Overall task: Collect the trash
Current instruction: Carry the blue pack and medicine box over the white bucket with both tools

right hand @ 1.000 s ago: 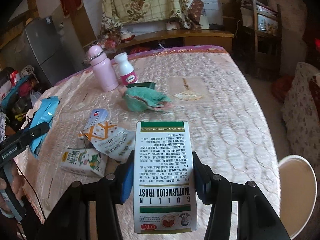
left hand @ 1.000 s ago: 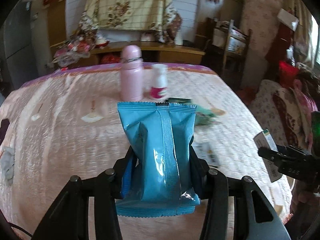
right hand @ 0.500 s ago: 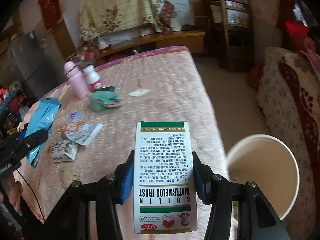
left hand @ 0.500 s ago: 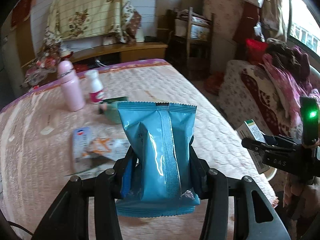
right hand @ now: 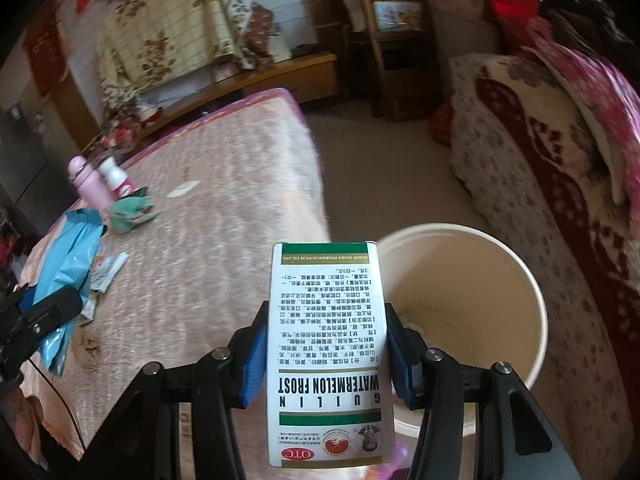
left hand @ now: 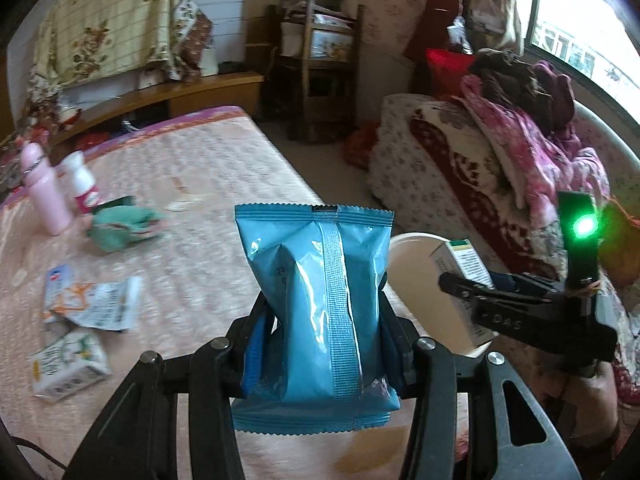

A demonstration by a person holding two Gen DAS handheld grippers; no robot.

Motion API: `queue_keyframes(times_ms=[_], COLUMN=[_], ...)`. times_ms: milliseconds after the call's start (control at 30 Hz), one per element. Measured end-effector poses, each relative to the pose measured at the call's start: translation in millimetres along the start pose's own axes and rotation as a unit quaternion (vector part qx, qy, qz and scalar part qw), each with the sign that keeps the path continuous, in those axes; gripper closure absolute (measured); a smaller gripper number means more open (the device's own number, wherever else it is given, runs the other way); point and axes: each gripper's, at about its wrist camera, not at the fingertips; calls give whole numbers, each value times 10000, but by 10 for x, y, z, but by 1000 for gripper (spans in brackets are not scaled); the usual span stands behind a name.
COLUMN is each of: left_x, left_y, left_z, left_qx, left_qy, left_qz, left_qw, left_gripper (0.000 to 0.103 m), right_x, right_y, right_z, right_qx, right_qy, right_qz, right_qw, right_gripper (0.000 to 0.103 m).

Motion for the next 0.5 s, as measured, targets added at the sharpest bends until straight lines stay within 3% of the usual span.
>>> queue_keyframes(times_ms=[500], left_x=[588], left_y=[19], left_z=[-733], left_qx=[-471], left_qy=[-399], left_qz=[-172], left_qw=[9979], left_gripper=[53], right_x=[696], right_y=[-160], right_z=[-225], right_qx=[-261], right_qy=[-372], right_qz=[-603], right_qw=[9971], right_gripper=[49])
Point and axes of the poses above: each gripper's, at about its wrist camera, not at the fingertips, and z roughly against the way its jaws point, x to its right, y to its top, and after that the axes turned 10 degrees about -y, right-handed
